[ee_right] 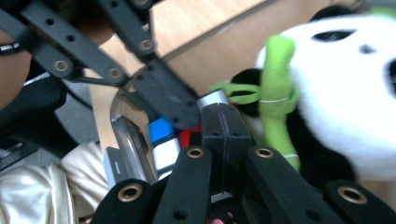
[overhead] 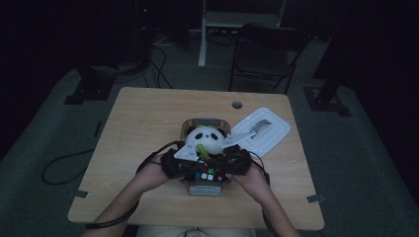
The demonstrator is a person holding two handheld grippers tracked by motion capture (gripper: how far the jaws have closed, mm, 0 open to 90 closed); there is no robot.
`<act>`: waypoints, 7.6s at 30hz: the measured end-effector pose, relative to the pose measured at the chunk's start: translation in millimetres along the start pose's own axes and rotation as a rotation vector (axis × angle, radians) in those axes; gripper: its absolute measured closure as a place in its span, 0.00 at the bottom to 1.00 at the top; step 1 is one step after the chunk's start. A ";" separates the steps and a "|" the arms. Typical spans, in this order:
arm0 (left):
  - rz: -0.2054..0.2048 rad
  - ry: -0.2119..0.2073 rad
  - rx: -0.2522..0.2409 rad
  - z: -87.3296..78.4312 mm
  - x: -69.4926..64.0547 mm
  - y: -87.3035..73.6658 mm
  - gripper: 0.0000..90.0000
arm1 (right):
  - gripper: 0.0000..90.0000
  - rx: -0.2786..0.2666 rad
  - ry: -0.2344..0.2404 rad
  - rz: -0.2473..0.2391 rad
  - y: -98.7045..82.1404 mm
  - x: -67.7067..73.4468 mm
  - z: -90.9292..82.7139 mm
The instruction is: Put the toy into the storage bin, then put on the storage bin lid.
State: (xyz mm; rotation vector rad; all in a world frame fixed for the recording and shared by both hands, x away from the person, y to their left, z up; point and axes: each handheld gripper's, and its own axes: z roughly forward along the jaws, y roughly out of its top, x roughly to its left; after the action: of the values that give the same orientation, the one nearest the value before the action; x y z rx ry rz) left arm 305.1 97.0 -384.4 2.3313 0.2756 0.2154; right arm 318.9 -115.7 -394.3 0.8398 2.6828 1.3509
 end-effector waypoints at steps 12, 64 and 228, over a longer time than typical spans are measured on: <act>-0.043 0.001 -0.066 -15.2 -2.1 0.3 0.95 | 1.00 -0.015 -0.034 -0.033 1.3 8.4 -13.8; -0.051 -0.032 -0.048 -4.8 13.9 -1.9 0.57 | 0.36 -0.151 -0.198 0.167 -8.2 -33.9 -39.7; -0.500 0.459 -0.048 -14.5 51.2 -198.0 0.01 | 0.36 -0.109 -0.695 0.540 -100.2 -166.9 2.2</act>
State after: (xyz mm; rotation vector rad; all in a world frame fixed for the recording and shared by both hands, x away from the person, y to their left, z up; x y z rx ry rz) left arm 324.6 255.8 -512.6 2.0630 1.0477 0.4968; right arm 416.7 -241.1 -506.7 1.7131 1.9000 0.9749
